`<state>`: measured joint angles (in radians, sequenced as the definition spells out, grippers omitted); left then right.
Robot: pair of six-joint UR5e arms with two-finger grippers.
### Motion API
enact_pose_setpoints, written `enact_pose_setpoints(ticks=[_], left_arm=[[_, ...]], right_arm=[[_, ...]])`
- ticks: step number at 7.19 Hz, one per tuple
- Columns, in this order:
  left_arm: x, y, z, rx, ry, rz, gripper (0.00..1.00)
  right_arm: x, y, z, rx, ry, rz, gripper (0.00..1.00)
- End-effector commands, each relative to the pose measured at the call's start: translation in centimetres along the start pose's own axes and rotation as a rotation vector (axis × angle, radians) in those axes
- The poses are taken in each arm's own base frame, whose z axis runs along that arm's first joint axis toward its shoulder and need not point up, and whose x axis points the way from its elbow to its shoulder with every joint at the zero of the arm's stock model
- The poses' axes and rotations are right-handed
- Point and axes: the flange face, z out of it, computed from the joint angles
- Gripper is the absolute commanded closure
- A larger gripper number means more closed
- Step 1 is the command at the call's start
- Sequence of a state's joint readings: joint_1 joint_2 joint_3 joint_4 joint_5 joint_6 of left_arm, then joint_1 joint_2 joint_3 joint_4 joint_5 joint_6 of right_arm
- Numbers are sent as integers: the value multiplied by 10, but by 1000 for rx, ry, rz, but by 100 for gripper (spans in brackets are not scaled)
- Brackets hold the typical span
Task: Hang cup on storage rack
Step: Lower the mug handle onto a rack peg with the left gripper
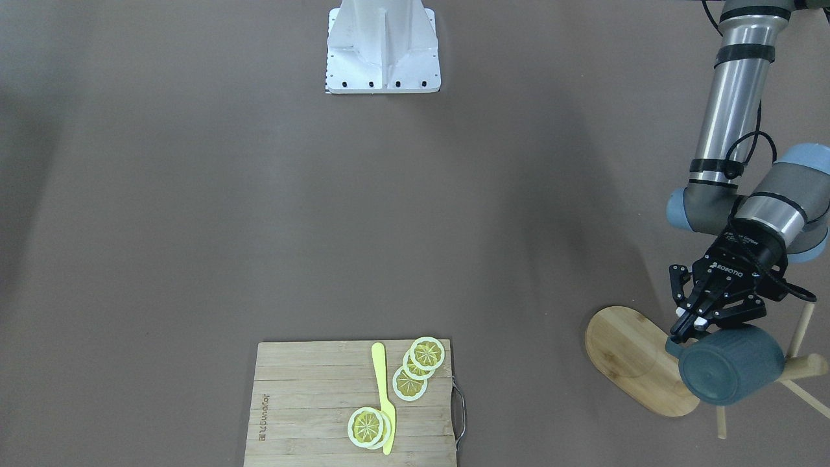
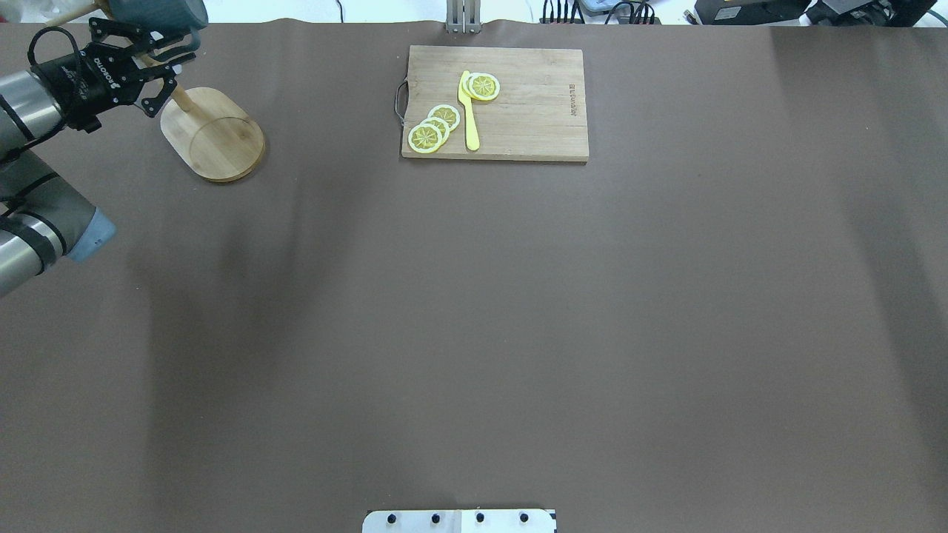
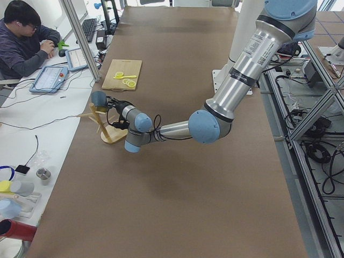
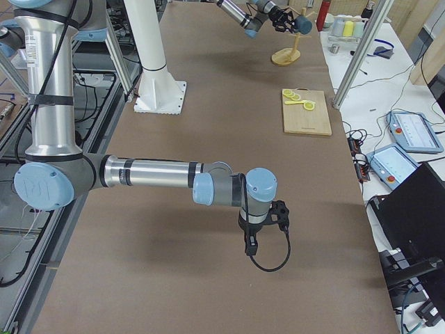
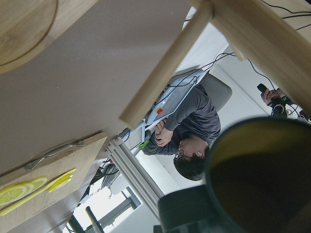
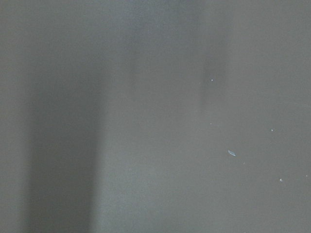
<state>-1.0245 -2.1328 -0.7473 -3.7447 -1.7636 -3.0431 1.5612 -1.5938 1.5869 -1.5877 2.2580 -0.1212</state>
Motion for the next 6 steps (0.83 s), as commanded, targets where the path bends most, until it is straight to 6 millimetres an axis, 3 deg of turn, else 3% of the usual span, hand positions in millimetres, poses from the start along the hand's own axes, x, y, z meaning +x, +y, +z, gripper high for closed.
enact_pose_setpoints(ticks=[1,4,6], left_arm=[[-2,2,1,-7,-2,27,1],[-6,8,-8,-57,-2,37,1],[-7,43,-25,-149,7,54,1]], right_arm=[[0,0,2,-3,0,-1,0],[0,-1,3,-6,-1,-1,0],[-1,-1,3,-8,-1,-1,0]])
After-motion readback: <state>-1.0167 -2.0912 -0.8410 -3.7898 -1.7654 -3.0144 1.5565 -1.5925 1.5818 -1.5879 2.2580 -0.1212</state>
